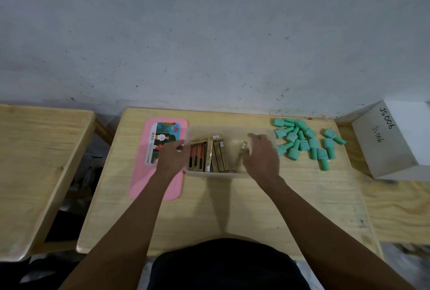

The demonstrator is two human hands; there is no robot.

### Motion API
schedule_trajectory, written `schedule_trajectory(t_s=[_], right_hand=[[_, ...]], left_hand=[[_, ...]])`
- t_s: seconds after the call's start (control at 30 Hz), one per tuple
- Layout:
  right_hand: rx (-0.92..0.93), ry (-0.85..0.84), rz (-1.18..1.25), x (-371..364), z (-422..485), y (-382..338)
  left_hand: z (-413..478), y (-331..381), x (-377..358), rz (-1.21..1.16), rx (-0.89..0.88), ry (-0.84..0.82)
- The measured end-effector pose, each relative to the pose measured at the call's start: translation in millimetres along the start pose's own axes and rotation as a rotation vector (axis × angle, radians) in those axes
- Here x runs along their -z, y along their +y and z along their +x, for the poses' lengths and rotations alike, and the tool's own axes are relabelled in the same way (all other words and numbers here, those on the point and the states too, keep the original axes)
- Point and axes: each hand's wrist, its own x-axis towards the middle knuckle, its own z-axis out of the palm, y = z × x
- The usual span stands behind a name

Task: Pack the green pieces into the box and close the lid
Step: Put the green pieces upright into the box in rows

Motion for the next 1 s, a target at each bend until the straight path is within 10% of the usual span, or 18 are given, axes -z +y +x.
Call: schedule_trajectory(t_s=[0.13,0.67,1.0], right_hand=[[-0.264,-0.423,0.196,-22,12,-16],[0.012,-0.640,0.376,-21,21,-25],[0.042,-0.112,0.364,39,-11,39]], left_hand=[[4,2,-4,-0.044,0.049,0.005],[17,-9,-5,-0.332,0.289,-0.042],[4,13,-14,0.079,0.085,0.131]])
